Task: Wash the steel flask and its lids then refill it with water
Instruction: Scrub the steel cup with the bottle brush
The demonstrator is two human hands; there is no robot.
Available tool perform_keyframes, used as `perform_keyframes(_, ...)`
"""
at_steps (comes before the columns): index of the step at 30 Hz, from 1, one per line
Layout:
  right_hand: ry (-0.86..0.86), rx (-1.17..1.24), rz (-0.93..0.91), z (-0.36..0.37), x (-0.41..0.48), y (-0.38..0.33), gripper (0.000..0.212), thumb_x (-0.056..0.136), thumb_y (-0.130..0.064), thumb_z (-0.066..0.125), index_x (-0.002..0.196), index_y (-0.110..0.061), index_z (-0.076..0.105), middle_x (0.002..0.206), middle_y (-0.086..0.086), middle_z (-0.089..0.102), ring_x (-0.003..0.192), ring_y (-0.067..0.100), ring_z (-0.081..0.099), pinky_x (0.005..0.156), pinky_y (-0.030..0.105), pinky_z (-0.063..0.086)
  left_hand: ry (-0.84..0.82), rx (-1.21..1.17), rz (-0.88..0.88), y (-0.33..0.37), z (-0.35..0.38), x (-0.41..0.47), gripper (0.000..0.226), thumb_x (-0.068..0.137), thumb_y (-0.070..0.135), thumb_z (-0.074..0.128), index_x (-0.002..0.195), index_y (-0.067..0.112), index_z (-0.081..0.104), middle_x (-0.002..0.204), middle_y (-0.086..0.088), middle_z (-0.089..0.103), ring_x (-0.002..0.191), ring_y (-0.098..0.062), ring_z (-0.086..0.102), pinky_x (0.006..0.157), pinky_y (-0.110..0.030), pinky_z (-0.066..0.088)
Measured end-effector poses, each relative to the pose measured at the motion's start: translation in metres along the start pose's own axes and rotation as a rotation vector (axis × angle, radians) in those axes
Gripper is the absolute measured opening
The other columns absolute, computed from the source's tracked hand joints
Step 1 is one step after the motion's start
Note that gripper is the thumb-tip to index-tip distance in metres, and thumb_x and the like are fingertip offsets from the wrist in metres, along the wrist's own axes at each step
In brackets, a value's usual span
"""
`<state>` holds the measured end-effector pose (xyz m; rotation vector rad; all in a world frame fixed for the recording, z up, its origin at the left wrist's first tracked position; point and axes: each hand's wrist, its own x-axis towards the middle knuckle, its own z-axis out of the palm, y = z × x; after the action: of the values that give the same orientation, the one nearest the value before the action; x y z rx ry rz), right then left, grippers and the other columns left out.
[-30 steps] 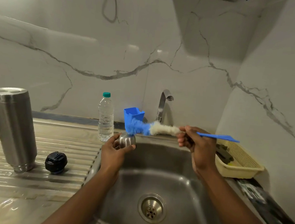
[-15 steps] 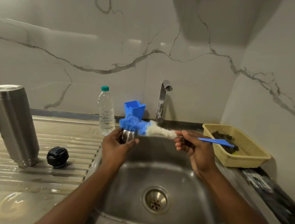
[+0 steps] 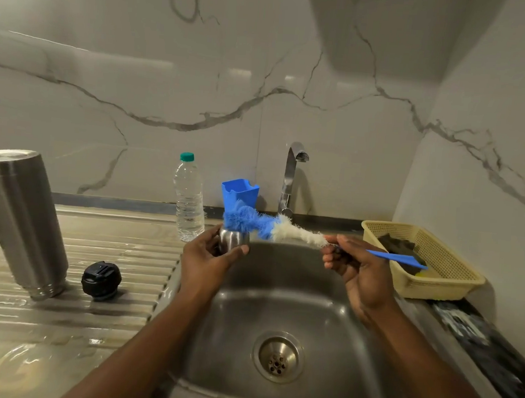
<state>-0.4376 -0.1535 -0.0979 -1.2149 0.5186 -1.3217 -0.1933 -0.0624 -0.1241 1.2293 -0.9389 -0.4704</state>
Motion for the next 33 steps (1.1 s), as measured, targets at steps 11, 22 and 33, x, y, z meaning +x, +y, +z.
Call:
perform_keyframes(11,-0.018,0.082,0.057,0.007,0.001,0.005,0.027,0.102,-0.008,0.053,0.097,0.0,0.078,0.083,0.019,0.072,0.073,0.022,0.07,0.064,0.027,0.06,0.003,-0.216,-0.215,-0.002,0.007,0.004,0.047,0.081,0.021,0.09,0.124,0.013,0.072,0.106,-0.008,0.081,0.102,-0.029,0.078,0.099,-0.053,0.059)
perform_keyframes(22,0.003,0.093,0.093,0.004,0.0,0.001,0.025,0.101,-0.007,0.054,0.1,0.004,0.076,0.081,0.019,0.072,0.071,0.021,0.071,0.063,0.026,0.061,0.005,-0.67,-0.464,0.001,0.009,0.005,0.039,0.1,0.02,0.067,0.132,-0.002,0.062,0.123,-0.021,0.075,0.114,-0.034,0.074,0.105,-0.046,0.056)
perform_keyframes(33,0.055,0.109,0.097,-0.003,0.002,-0.004,0.023,0.101,-0.006,0.053,0.099,0.005,0.074,0.079,0.018,0.073,0.069,0.022,0.07,0.061,0.025,0.06,0.072,-0.737,-0.458,0.003,0.009,0.009,0.026,0.101,0.018,0.064,0.12,0.001,0.065,0.125,-0.023,0.073,0.119,-0.037,0.07,0.108,-0.046,0.053)
